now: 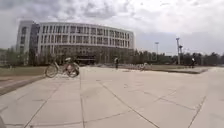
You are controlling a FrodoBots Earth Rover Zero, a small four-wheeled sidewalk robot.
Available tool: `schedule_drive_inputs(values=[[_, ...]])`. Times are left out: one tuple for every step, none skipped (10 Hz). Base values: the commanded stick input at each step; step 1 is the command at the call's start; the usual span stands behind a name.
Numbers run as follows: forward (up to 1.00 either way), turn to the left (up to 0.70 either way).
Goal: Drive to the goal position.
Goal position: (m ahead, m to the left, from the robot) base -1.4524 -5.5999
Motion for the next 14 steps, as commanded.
schedule_drive_inputs(values=[[0.7,0.12],[0.7,0.2],[0.7,0.14],[0.7,0.01],[0.7,0.0],[0.7,0.0],[0.7,0.0],[0.7,0.0],[0.7,0.0],[0.7,0.0],[0.7,0.0],[0.7,0.0],[0.7,0.0],[0.7,0.0]])
